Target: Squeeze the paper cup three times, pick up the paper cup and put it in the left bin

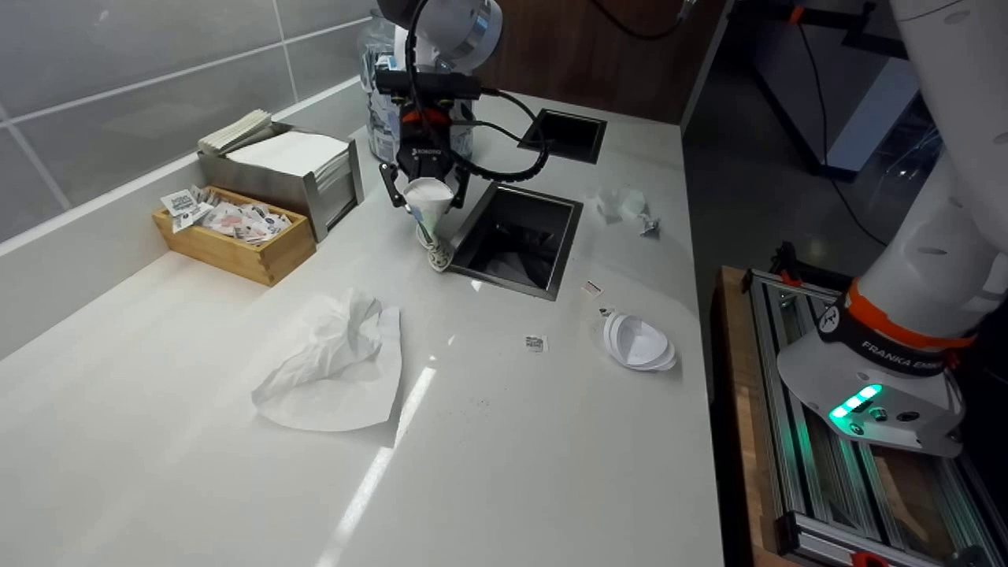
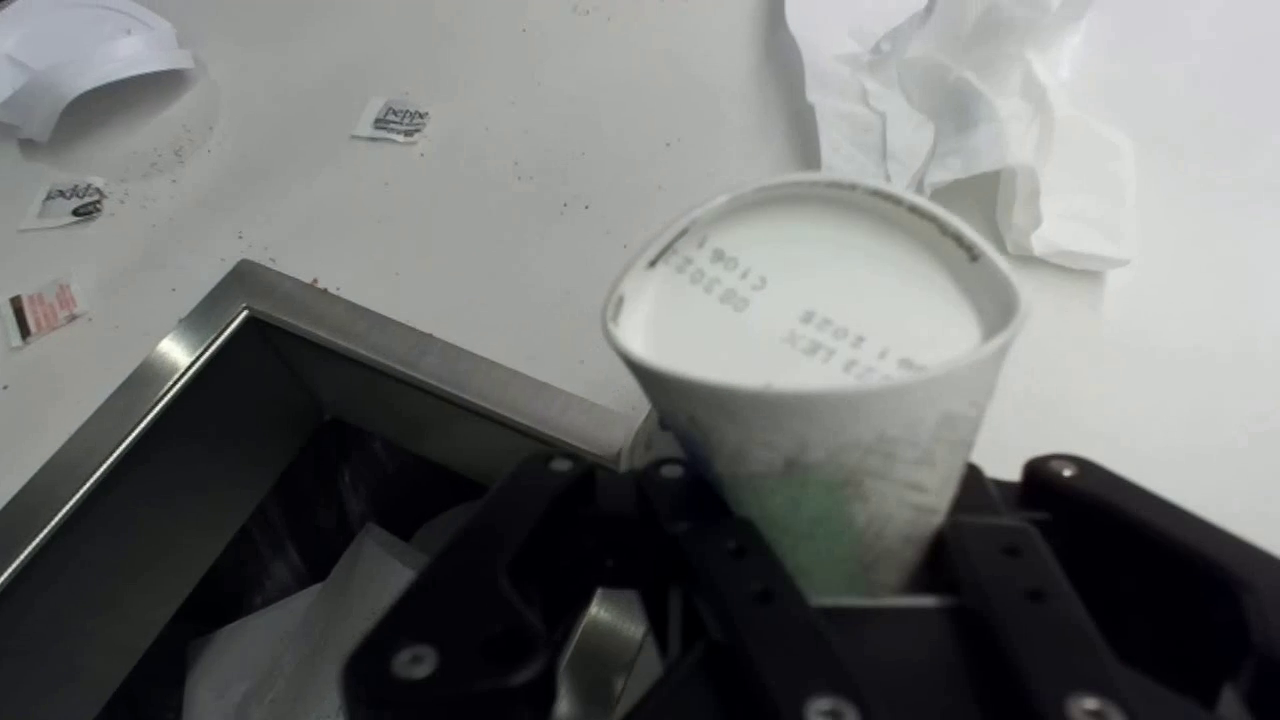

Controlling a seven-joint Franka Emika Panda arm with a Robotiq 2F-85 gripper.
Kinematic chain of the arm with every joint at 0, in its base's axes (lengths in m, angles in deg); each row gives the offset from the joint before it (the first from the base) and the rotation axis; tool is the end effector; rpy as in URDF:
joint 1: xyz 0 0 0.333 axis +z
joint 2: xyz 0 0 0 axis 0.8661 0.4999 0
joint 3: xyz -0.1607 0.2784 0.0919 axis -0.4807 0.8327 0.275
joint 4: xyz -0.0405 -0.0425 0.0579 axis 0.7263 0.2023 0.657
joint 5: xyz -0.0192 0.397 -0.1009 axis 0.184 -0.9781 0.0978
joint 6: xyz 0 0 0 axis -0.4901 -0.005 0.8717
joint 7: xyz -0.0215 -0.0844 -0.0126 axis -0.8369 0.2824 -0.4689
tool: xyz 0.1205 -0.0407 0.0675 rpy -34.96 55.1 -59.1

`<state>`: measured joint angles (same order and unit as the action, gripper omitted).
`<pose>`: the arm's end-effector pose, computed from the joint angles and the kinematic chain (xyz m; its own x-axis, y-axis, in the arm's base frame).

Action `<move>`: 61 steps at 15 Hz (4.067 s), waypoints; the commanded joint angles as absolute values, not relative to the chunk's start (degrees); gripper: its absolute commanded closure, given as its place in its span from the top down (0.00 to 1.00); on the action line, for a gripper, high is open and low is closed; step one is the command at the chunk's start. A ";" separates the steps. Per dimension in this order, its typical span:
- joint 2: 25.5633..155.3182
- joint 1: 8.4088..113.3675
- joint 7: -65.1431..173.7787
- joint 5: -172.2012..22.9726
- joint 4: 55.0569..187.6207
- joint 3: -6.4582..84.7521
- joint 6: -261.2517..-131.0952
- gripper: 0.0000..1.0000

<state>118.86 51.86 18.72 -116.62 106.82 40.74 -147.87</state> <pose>0.6853 -0.0263 0.2214 0.3100 -0.5537 -0.7729 -0.8790 -0.4767 -0.0110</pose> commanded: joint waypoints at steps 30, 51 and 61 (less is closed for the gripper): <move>121.21 53.29 21.24 -118.36 106.91 40.54 -146.98 0.53; 120.86 53.32 22.43 -118.53 106.88 40.69 -146.61 0.02; 111.96 56.24 21.23 -112.39 109.65 38.80 -147.75 0.02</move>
<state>117.10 53.88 22.17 -116.63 106.83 40.83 -147.69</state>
